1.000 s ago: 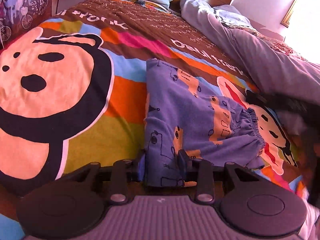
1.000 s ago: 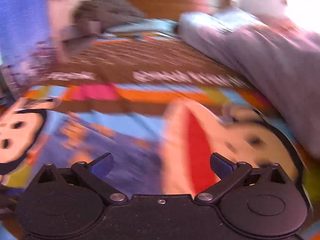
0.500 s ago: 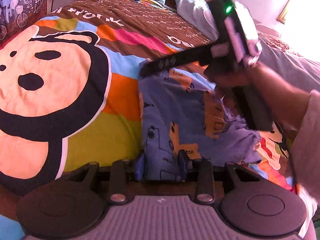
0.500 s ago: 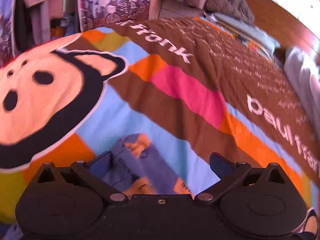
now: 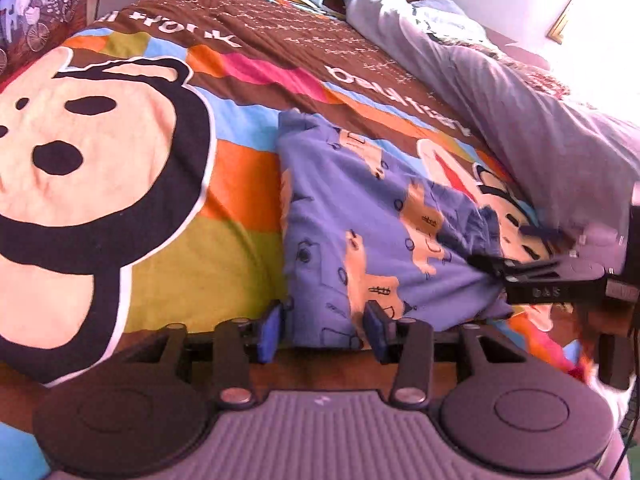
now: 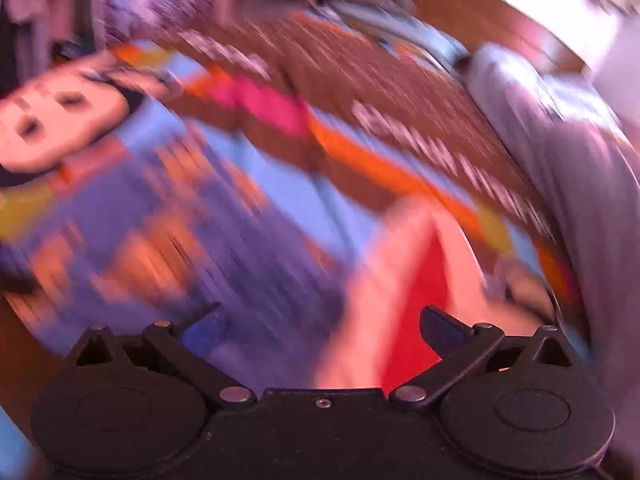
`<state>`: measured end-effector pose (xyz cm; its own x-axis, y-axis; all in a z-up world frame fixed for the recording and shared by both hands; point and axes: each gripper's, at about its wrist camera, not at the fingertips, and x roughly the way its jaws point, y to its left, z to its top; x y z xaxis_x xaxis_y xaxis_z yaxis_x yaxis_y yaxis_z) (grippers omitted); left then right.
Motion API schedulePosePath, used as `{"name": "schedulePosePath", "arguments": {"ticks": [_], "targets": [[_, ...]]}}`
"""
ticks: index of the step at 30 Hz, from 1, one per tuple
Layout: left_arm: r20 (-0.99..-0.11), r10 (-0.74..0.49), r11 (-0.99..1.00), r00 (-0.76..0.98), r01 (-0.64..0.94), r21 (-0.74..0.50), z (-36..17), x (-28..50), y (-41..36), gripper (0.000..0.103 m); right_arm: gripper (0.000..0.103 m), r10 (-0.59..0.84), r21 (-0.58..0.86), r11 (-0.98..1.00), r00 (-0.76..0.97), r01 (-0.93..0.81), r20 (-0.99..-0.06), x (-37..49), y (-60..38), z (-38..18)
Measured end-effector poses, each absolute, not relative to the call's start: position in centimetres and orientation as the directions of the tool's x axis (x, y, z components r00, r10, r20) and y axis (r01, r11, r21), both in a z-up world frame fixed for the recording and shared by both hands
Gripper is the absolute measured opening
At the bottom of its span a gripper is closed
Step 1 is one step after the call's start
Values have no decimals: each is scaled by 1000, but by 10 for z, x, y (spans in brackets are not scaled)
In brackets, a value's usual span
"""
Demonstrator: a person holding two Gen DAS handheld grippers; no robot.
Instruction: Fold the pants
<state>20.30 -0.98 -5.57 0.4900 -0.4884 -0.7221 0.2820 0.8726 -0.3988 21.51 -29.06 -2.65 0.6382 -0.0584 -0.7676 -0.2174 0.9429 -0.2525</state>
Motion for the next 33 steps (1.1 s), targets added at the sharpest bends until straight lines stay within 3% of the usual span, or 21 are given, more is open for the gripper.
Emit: {"name": "schedulePosePath", "arguments": {"ticks": [3,4,5,7,11,15,20,22,29,33], "targets": [[-690,-516,856,508,269,-442,-55,202,-1,65,102,0,-65,994,614,-83,-790,203,-325,-25],[-680,-507,859,530,251,-445,-52,199,4,74,102,0,-21,999,609,-27,-793,202,-330,-19],[-666,-494,866,559,242,-438,-49,196,7,84,102,10,12,1000,615,0,-788,201,-332,-13],[-626,-448,887,639,231,-399,-40,188,11,90,102,24,23,1000,640,-10,-768,197,-326,4],[-597,-390,918,701,243,-314,-33,189,1,92,102,-26,-131,987,705,-96,-709,200,-301,25],[-665,-382,922,642,210,-326,-47,214,-6,92,102,-88,-183,982,735,-50,-672,221,-293,16],[-682,-410,906,605,189,-378,-58,219,5,94,102,-125,-111,992,644,62,-755,254,-319,-41],[-686,-405,910,605,198,-363,-58,219,2,96,102,-80,-26,995,653,92,-753,251,-331,-54],[-688,-414,908,596,220,-355,-58,220,-3,102,102,-27,265,919,719,291,-694,205,-356,-25],[-684,-419,905,596,217,-365,-58,220,-2,102,102,58,366,888,722,279,-689,175,-351,-23]]}}
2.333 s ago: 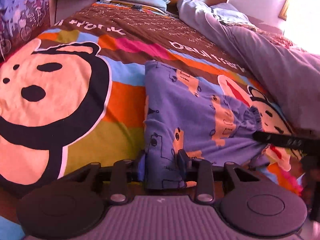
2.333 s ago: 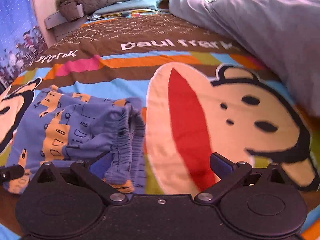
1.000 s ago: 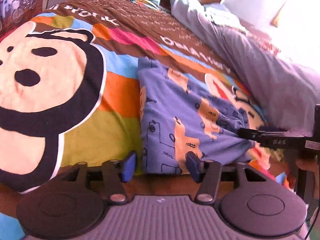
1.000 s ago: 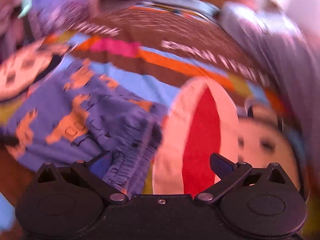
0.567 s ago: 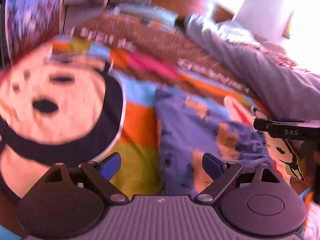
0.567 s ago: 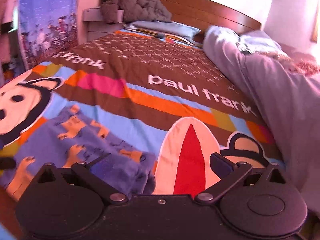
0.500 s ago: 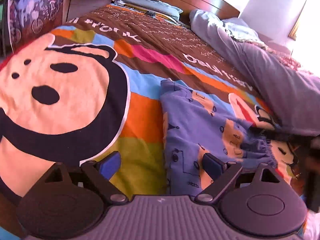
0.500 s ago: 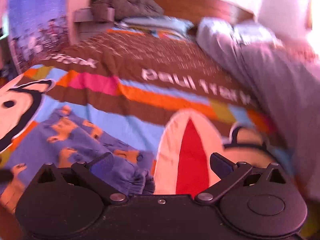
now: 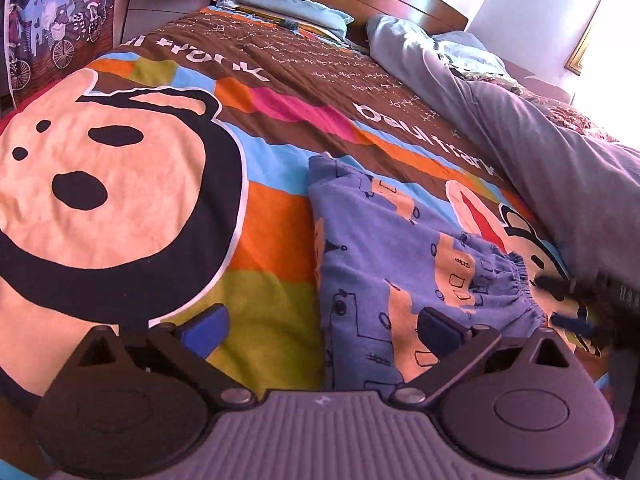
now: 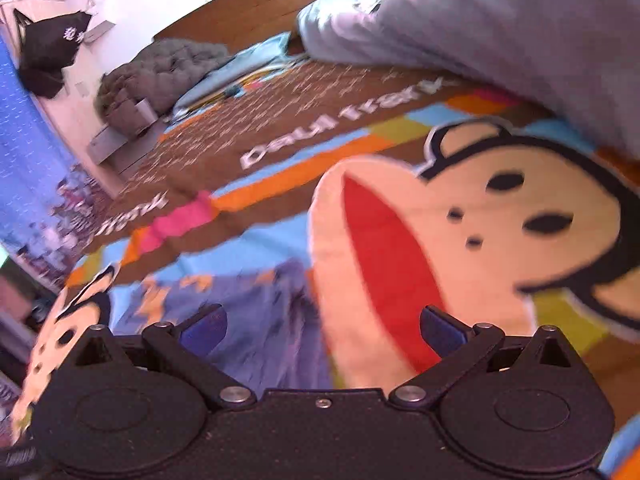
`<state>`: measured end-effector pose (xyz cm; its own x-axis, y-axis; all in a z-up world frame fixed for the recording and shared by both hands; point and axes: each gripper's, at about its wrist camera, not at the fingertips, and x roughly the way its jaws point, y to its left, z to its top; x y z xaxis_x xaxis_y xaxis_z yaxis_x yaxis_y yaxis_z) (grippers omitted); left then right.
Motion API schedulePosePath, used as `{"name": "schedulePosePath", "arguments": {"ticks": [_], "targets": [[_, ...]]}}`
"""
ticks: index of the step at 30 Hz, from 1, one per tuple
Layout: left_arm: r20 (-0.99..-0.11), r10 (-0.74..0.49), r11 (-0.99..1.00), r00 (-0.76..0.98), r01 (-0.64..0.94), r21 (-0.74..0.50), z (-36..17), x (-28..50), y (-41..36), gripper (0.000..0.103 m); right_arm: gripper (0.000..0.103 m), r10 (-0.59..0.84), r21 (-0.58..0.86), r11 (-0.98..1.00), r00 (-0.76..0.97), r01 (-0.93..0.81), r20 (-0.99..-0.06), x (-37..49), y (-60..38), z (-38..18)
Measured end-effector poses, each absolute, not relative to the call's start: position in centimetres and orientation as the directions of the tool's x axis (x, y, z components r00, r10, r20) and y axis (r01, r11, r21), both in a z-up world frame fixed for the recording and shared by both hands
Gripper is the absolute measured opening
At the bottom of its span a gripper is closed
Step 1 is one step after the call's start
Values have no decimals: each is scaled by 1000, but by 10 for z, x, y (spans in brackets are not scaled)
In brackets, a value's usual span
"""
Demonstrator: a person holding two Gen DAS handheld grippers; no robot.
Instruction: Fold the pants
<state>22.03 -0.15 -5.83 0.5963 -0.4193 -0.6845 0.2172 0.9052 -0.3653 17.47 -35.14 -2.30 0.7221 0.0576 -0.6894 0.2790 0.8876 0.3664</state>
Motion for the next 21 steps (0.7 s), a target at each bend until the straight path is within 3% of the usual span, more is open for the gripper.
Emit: {"name": "schedulePosePath", "arguments": {"ticks": [4,10,21], "targets": [[-689,-411,910,597,221,-351,-58,220,-3,102,102,66,284,926,632,250,-772,168,-332,-44],[-690,-408,911,597,223,-346,-58,219,-4,103,102,2,194,950,614,246,-789,172,-317,-44],[-693,-403,914,597,224,-339,-59,219,-4,103,102,22,243,934,634,263,-773,168,-326,-48]]}}
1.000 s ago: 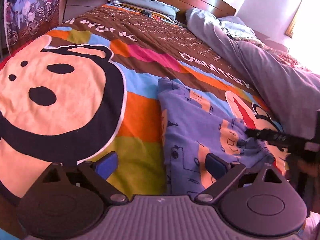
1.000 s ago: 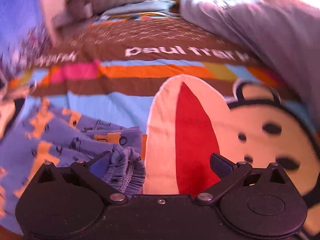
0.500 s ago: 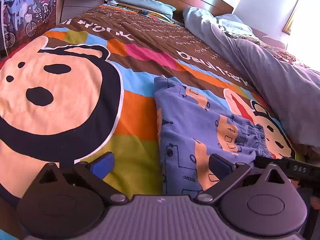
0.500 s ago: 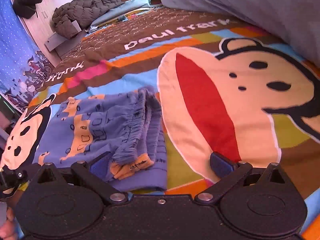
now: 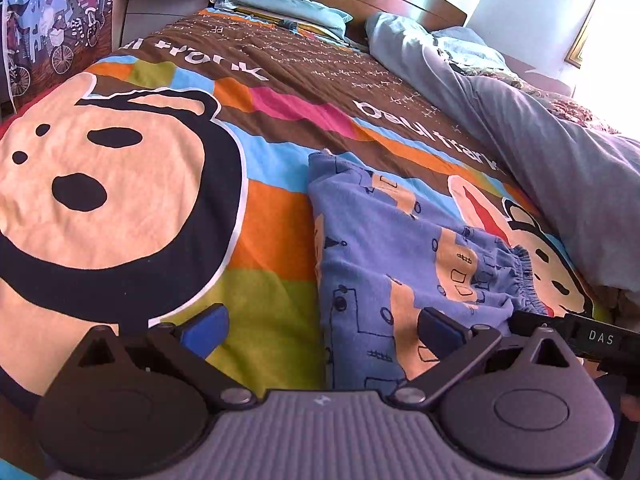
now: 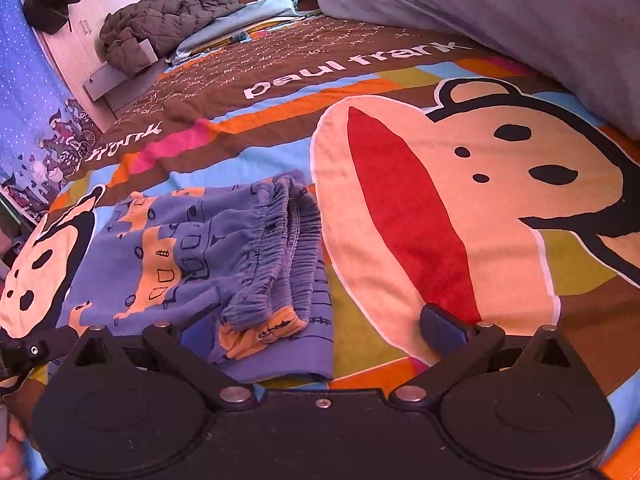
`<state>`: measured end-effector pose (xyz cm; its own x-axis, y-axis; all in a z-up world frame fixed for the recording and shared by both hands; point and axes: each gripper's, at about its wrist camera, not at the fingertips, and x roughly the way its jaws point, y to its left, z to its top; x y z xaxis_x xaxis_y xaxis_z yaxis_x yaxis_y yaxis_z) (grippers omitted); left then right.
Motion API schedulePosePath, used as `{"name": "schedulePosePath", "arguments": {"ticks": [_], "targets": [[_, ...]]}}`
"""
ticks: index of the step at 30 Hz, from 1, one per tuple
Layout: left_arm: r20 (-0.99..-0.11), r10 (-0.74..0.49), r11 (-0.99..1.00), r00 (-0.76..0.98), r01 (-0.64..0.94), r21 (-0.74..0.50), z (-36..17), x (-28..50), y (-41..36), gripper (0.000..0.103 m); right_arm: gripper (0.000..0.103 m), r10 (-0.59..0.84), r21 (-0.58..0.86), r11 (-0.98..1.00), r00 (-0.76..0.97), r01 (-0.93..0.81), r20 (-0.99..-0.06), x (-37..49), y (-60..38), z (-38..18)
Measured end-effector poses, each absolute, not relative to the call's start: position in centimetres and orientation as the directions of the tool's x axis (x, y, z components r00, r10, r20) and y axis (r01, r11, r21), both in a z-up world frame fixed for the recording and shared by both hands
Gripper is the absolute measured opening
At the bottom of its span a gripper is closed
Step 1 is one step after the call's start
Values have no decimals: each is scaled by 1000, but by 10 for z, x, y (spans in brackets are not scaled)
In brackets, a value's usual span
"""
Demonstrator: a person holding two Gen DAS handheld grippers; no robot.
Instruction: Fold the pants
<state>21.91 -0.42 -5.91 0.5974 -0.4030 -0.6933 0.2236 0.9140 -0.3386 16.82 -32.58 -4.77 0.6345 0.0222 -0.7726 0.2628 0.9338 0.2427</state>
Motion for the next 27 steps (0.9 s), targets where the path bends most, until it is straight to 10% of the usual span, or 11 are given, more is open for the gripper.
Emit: {"name": "schedulePosePath", "arguments": {"ticks": [11,15,27], "targets": [[-563,-449,872,694,205,-444,-49,207,16,102,102,52,278,925,639,258,-767,168,-329,-47],[-428,-552,780,716,261,-569,-47,206,34,103,102,407,552,833,641,31,-650,175,-364,-42],[-497,-664,713,559,272,-646,-74,233,20,103,102,551,610,780,615,-138,-565,268,-399,-75]]}}
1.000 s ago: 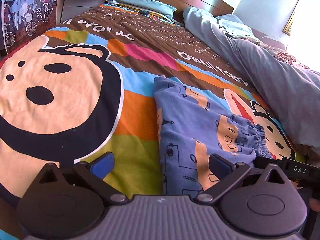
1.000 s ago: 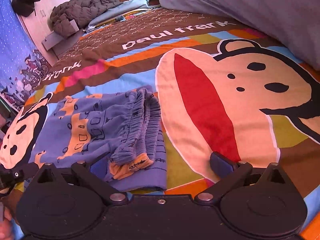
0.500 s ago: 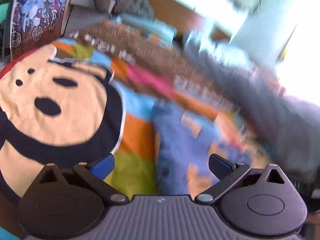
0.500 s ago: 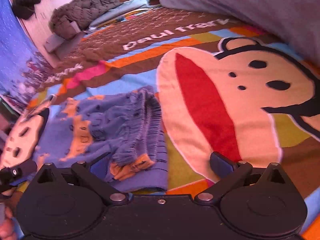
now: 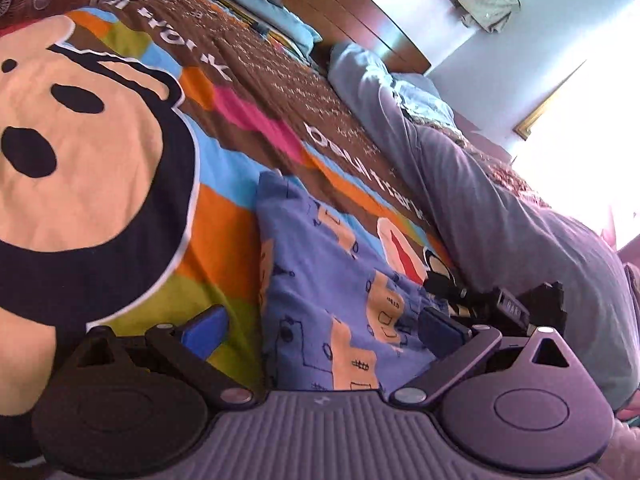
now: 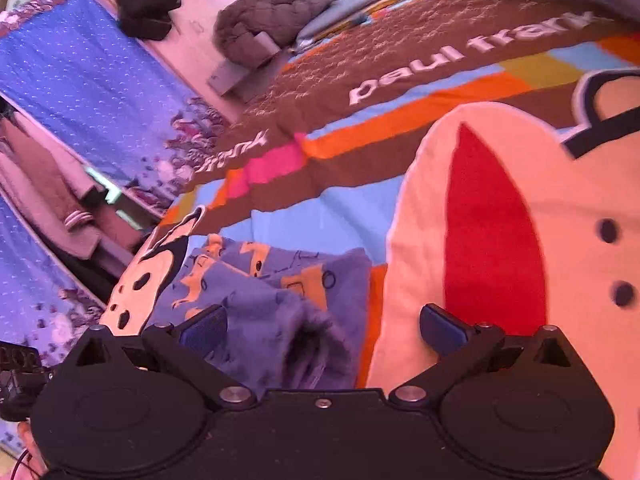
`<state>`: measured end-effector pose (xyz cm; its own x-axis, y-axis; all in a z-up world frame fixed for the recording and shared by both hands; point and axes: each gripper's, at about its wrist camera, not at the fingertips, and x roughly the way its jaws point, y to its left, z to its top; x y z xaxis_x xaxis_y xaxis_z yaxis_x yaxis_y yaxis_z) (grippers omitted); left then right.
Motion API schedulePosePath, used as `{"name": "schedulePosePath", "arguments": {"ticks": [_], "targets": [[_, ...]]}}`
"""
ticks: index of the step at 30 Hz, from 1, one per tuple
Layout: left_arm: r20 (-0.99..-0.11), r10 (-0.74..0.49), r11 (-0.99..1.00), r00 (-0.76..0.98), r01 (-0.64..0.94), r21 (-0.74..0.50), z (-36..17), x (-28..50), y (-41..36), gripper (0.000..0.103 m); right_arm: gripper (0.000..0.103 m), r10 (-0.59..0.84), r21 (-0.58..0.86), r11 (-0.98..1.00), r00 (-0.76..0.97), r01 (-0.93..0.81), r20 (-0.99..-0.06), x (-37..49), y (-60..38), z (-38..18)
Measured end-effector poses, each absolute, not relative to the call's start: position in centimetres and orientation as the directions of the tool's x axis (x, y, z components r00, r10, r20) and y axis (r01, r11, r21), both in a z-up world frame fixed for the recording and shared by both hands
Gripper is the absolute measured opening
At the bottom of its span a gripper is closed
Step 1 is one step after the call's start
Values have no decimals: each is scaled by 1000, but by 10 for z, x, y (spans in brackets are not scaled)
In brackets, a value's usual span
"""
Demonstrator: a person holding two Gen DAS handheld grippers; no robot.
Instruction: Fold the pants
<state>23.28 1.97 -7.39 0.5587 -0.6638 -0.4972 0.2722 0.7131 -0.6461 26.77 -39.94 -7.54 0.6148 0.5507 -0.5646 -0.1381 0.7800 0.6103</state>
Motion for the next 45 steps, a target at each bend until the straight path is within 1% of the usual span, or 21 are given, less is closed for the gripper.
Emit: {"name": "schedulePosePath", "arguments": {"ticks": [4,5,9,10,11,12,14,15,16,18,20,22,27,29,30,32,34,36,38,41,45], "targets": [[-514,-675,711,529,283,-644,-78,237,14,103,102,685,726,652,581,-219,-440,271,-402,-89],[-515,-674,712,529,280,-644,-78,237,13,103,102,715,729,635,551,-256,-429,270,-397,-91],[-523,-667,719,530,276,-637,-78,236,12,102,102,718,695,655,530,-297,-451,269,-383,-89],[-527,-663,724,531,275,-633,-78,236,11,100,99,715,697,655,535,-290,-449,270,-383,-89],[-533,-657,729,533,273,-627,-78,235,10,98,89,705,699,661,545,-274,-454,269,-383,-89],[-536,-653,733,535,269,-624,-77,235,10,97,82,694,700,667,553,-255,-460,267,-386,-88],[-543,-643,740,540,257,-621,-77,235,11,89,54,663,706,681,574,-195,-481,266,-390,-90],[-547,-637,744,543,248,-621,-78,235,12,87,49,652,710,683,581,-172,-487,265,-394,-92],[-552,-630,748,546,236,-620,-78,236,13,81,45,643,714,684,587,-149,-493,264,-395,-93],[-563,-616,757,551,217,-616,-78,236,15,71,44,628,705,696,594,-139,-503,260,-398,-93],[-585,-589,778,557,195,-597,-78,236,15,54,43,594,661,737,602,-141,-534,258,-390,-89],[-612,-561,802,558,182,-569,-77,237,13,47,42,556,616,776,610,-137,-565,257,-382,-85],[-677,-498,861,542,220,-458,-65,236,-2,42,43,411,444,889,627,-113,-662,255,-353,-72],[-688,-487,870,538,236,-432,-61,235,-6,34,44,370,390,914,621,-110,-691,257,-343,-67],[-688,-489,869,536,234,-436,-60,233,-7,34,44,353,377,921,613,-97,-706,259,-340,-65],[-683,-492,867,539,235,-439,-60,232,-6,28,40,335,370,926,603,-69,-724,263,-337,-62],[-675,-496,866,547,247,-436,-60,230,-6,26,35,314,353,934,600,-56,-735,265,-331,-58],[-671,-496,864,550,240,-442,-61,230,-5,25,31,286,323,945,605,-50,-743,263,-324,-53],[-666,-498,862,556,230,-452,-60,229,-4,21,28,249,285,958,617,-41,-746,257,-316,-49],[-652,-512,849,559,217,-481,-55,228,1,17,25,185,209,977,656,-42,-732,247,-305,-41],[-602,-534,837,594,271,-475,-36,224,13,16,23,126,129,990,710,-49,-693,236,-287,-23]]}}
